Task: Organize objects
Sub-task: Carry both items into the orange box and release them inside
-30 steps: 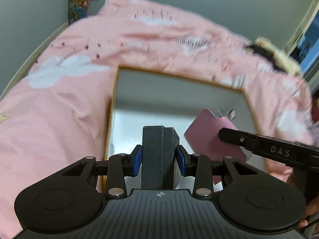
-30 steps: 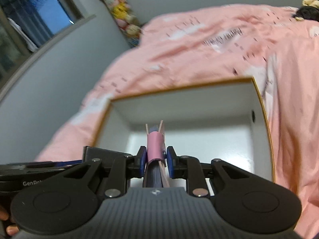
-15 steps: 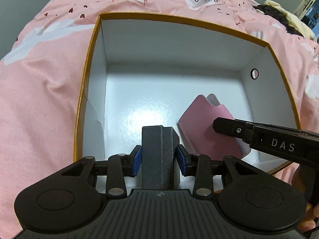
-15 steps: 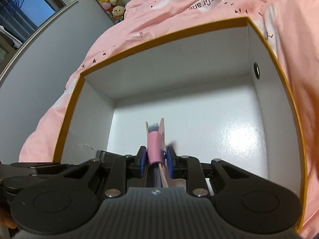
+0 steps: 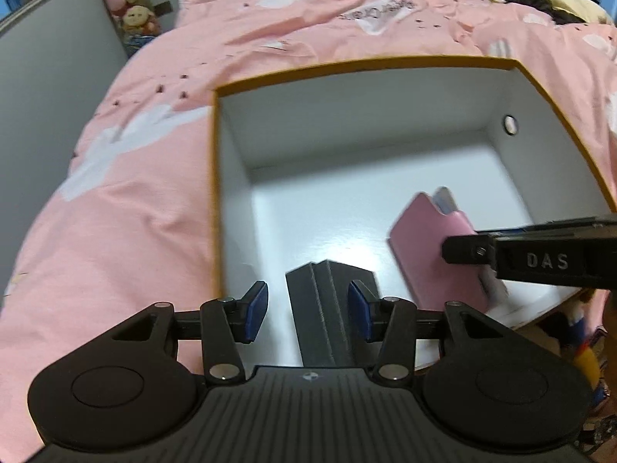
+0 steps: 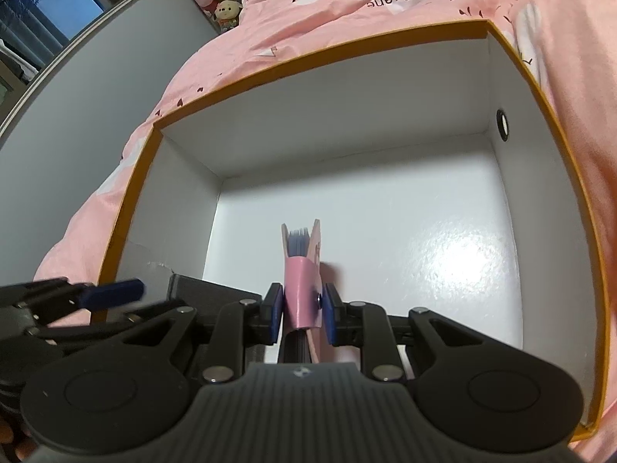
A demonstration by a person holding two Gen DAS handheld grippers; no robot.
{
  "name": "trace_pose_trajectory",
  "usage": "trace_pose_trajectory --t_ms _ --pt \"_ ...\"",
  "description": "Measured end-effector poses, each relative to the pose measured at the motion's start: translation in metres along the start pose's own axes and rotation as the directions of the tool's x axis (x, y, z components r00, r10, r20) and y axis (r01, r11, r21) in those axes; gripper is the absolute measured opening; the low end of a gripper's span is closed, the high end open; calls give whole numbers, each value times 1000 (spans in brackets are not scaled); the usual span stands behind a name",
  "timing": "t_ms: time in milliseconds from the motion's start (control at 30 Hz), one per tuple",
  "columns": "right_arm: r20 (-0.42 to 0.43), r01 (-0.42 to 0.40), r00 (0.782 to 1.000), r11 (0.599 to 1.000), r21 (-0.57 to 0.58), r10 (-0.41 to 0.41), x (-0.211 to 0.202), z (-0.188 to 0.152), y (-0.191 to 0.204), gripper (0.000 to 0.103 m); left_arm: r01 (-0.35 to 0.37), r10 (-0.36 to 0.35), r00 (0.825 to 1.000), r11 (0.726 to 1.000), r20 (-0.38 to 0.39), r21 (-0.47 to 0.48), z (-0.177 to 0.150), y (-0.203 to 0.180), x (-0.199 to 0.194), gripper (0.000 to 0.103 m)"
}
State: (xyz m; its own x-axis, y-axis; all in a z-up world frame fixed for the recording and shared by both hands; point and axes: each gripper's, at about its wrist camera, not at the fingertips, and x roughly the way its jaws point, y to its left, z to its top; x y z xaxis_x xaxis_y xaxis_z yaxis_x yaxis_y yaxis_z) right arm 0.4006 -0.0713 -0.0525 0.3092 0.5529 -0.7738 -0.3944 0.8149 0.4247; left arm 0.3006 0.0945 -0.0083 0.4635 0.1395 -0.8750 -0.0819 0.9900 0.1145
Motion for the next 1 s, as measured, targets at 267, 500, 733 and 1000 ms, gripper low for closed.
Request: trace_pose_trajectory --t_ms 267,500,733,1000 --pt "-36 -39 999 999 16 39 5 -4 2 23 69 -55 990 992 133 -103 -5 30 -34 51" --pt "-79 -124 988 990 73 130 13 -6 8 23 54 -32 994 973 101 -224 -11 56 -27 42" --pt "-94 -142 984 987 76 149 18 -3 16 24 95 -73 993 957 88 -276 -23 67 -22 42" --pt "-156 39 987 999 30 -34 22 4 7 34 121 -96 991 949 97 -293 -27 68 -24 42"
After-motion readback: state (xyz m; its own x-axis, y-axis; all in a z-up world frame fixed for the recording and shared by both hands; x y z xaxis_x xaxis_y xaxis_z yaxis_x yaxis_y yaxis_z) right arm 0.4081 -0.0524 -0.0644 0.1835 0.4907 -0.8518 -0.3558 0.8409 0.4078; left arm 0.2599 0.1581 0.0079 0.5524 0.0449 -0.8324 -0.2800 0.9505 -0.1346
